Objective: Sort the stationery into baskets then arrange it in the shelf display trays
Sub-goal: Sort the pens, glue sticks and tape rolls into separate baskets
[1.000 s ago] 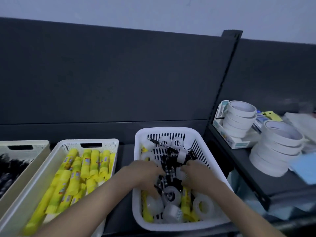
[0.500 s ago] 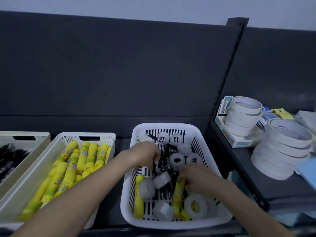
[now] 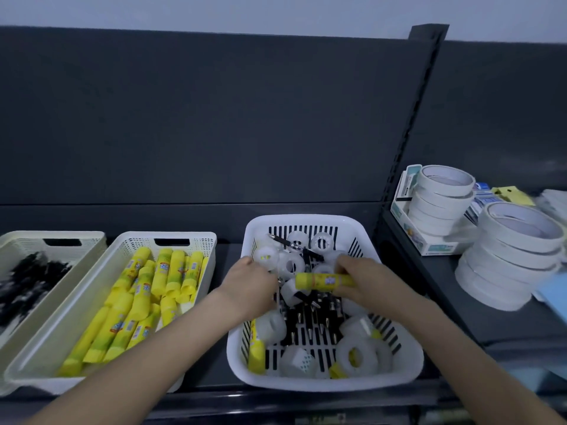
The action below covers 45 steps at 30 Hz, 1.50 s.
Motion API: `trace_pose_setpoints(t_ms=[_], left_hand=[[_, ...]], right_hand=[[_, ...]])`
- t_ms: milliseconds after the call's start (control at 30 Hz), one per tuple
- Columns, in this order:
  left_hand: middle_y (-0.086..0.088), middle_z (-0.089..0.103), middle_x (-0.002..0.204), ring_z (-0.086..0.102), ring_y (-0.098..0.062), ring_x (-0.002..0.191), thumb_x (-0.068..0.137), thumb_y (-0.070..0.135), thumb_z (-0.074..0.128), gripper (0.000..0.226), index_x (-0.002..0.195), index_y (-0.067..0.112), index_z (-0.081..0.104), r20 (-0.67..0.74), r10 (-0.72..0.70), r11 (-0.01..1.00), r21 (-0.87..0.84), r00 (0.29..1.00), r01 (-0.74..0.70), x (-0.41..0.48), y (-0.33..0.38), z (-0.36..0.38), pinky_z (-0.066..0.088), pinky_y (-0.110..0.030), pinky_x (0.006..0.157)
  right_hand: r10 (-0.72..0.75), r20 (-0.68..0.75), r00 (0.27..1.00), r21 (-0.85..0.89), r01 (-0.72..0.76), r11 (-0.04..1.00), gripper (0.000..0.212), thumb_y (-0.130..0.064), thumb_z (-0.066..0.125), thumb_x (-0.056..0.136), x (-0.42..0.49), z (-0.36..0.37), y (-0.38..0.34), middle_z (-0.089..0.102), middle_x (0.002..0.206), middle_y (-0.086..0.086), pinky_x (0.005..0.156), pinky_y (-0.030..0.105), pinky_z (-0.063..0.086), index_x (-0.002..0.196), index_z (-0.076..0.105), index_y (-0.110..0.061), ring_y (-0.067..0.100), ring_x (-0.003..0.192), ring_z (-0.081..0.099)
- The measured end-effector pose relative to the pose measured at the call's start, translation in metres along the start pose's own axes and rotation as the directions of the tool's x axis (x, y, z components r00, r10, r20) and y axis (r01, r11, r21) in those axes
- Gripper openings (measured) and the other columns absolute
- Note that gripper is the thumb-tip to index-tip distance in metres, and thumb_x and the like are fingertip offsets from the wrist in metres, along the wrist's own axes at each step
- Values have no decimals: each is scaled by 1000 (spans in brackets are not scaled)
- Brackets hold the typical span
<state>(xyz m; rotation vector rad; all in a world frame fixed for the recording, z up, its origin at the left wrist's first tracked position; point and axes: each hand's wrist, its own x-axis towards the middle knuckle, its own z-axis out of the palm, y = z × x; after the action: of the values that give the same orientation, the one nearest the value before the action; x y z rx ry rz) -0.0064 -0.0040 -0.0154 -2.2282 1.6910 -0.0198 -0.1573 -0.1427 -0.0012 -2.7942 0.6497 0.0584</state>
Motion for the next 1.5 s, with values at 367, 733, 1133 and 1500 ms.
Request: trace_pose_setpoints(t_ms=[367, 733, 1133, 1500], left_hand=[[-17, 59, 112, 57, -33, 101, 97, 15, 36, 28, 123, 5, 39, 204, -4, 883, -458, 979, 99, 5, 29, 24, 38, -35, 70], [-1, 47, 86, 48, -13, 75, 93, 11, 41, 26, 118, 3, 42, 180, -84, 750, -637, 980, 181, -3, 17, 14, 32, -20, 53], [-13, 62, 105, 60, -29, 87, 89, 0, 44, 49, 134, 4, 25, 184, -225, 812, -507, 957, 288, -6, 42, 25, 40, -32, 62], [-1, 43, 68, 47, -18, 61, 80, -3, 53, 78, 142, 18, 12, 181, -243, 655, -694, 953, 299, -6, 39, 23, 31, -25, 43]], right_hand=[[222, 281, 934, 323, -309, 894, 23, -34, 53, 92, -30, 15, 1, 56, 73, 2, 55, 23, 46, 83, 42, -15, 12, 56, 55], [108, 96, 990, 351, -135, 927, 17, -28, 59, 88, -37, -3, 20, 53, 77, -3, 59, 23, 34, 83, 45, -20, 9, 65, 45], [69, 57, 996, 133, -76, 988, 23, -25, 58, 89, -29, 35, 14, 49, 85, -3, 53, 19, 32, 93, 36, -21, 14, 74, 48], [-18, 176, 984, -143, 44, 989, 20, -17, 56, 80, -38, 26, 13, 36, 72, -11, 50, 21, 30, 84, 38, -23, 16, 73, 45]])
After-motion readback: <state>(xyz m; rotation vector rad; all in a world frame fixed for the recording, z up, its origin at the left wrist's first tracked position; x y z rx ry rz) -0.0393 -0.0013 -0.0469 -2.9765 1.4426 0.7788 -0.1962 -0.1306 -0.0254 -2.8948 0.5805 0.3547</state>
